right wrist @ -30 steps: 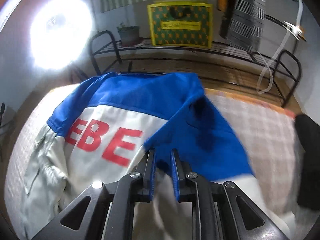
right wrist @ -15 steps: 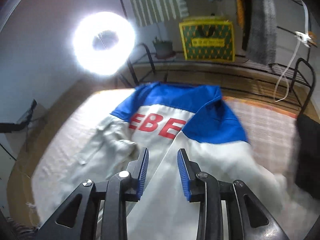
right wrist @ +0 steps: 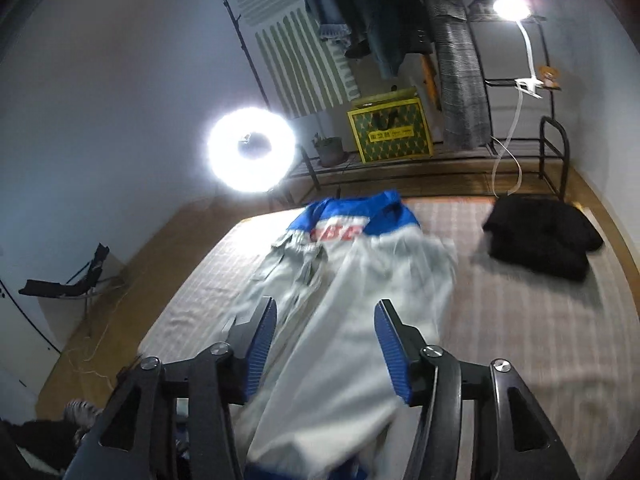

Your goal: Fold large clothes

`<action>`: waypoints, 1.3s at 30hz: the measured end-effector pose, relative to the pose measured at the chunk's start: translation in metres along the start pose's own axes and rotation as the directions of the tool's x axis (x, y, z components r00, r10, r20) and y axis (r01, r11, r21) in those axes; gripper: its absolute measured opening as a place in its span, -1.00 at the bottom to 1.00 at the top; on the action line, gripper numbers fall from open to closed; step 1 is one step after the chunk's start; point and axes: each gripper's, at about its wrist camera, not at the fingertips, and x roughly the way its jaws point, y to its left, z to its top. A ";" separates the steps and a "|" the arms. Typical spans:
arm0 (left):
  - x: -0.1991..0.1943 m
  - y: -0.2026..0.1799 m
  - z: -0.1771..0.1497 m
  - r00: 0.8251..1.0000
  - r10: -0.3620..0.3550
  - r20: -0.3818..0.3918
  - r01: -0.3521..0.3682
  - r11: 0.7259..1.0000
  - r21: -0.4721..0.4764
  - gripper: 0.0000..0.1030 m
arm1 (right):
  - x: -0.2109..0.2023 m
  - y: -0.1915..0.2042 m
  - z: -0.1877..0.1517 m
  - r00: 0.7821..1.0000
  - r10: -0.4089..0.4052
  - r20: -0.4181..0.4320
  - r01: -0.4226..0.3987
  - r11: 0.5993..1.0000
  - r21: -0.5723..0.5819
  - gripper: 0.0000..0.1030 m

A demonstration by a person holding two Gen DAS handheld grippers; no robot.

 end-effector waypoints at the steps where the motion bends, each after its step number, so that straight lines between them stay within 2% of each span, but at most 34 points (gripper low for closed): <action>1: 0.004 0.000 -0.004 1.000 0.004 -0.006 -0.004 1.000 -0.005 -0.05 | -0.004 0.000 -0.016 1.000 0.003 -0.012 -0.003 1.000 0.012 0.08; 4: 0.009 -0.001 -0.012 1.000 0.013 0.003 -0.013 1.000 -0.003 -0.05 | 0.002 0.004 -0.068 0.995 -0.023 -0.100 0.022 1.000 -0.005 0.08; 8: 0.016 -0.008 -0.015 1.000 0.011 0.013 -0.011 1.000 0.015 -0.05 | 0.031 0.013 -0.127 0.972 -0.036 -0.231 0.018 0.997 -0.080 0.08; 13: 0.025 -0.019 -0.021 1.000 -0.019 0.001 0.019 0.999 0.025 -0.07 | 0.067 0.028 -0.156 0.950 -0.099 -0.297 0.026 0.970 -0.240 0.09; 18: 0.033 -0.024 -0.023 1.000 -0.013 0.006 0.013 0.999 0.044 -0.38 | 0.098 0.027 -0.174 0.932 -0.137 -0.336 0.026 0.949 -0.315 0.07; 20: 0.036 -0.027 -0.023 1.000 -0.010 0.003 0.009 0.997 0.071 -0.74 | 0.104 0.029 -0.180 0.925 -0.152 -0.348 0.017 0.932 -0.363 -0.16; 21: 0.037 -0.029 -0.022 1.000 -0.009 0.002 0.008 0.997 0.080 -0.78 | 0.108 0.031 -0.183 0.920 -0.155 -0.361 0.013 0.930 -0.367 -0.55; 22: 0.036 -0.029 -0.021 1.000 -0.014 0.002 0.013 0.996 0.083 -0.81 | 0.111 0.029 -0.184 0.917 -0.160 -0.366 0.018 0.932 -0.363 -0.73; 24: 0.034 -0.029 -0.018 0.998 -0.068 -0.002 0.068 0.996 0.050 -0.85 | 0.106 0.021 -0.179 0.920 -0.105 -0.378 -0.007 0.959 -0.283 -0.94; 25: 0.031 -0.029 -0.016 0.992 -0.128 -0.003 0.128 0.992 0.017 -0.86 | 0.100 0.015 -0.175 0.924 -0.042 -0.381 -0.042 0.977 -0.209 -0.94; 26: 0.028 -0.030 -0.014 0.986 -0.169 -0.001 0.169 0.986 0.000 -0.87 | 0.086 0.006 -0.168 0.931 0.063 -0.360 -0.104 0.990 -0.096 -0.94; 28: 0.022 -0.035 -0.010 0.973 -0.231 0.011 0.231 0.973 -0.005 -0.87 | 0.063 -0.008 -0.158 0.938 0.190 -0.290 -0.184 0.982 0.048 -0.94; 29: 0.019 -0.038 -0.009 0.965 -0.262 0.023 0.262 0.965 0.003 -0.88 | 0.051 -0.018 -0.154 0.934 0.263 -0.242 -0.239 0.963 0.126 -0.94; 30: 0.018 -0.039 -0.008 0.961 -0.275 0.030 0.275 0.961 0.013 -0.88 | 0.037 -0.031 -0.150 0.916 0.365 -0.167 -0.326 0.919 0.220 -0.94; 32: 0.025 -0.038 -0.007 0.971 -0.240 0.015 0.239 0.970 0.036 -0.88 | 0.026 -0.055 -0.151 0.877 0.477 -0.065 -0.428 0.834 0.349 -0.94; 33: 0.033 -0.036 -0.007 0.979 -0.204 -0.006 0.204 0.978 0.037 -0.88 | 0.029 -0.066 -0.155 0.866 0.497 -0.054 -0.438 0.806 0.398 -0.93; 34: 0.048 -0.028 -0.009 0.981 -0.183 -0.056 0.184 0.983 0.009 -0.88 | 0.035 -0.072 -0.160 0.877 0.475 -0.075 -0.403 0.810 0.425 -0.93; 35: 0.056 -0.022 -0.011 0.983 -0.164 -0.083 0.164 0.986 -0.013 -0.88 | 0.047 -0.079 -0.168 0.900 0.413 -0.138 -0.317 0.840 0.441 -0.91; 36: 0.062 -0.016 -0.012 0.986 -0.137 -0.096 0.135 0.990 -0.033 -0.88 | 0.056 -0.082 -0.174 0.909 0.371 -0.191 -0.256 0.858 0.445 -0.90; 37: 0.067 -0.010 -0.014 0.987 -0.125 -0.101 0.120 0.991 -0.052 -0.88 | 0.067 -0.086 -0.183 0.910 0.326 -0.258 -0.184 0.872 0.453 -0.86; 39: 0.068 -0.005 -0.014 0.986 -0.132 -0.102 0.125 0.989 -0.076 -0.88 | 0.076 -0.087 -0.193 0.902 0.292 -0.319 -0.129 0.886 0.446 -0.83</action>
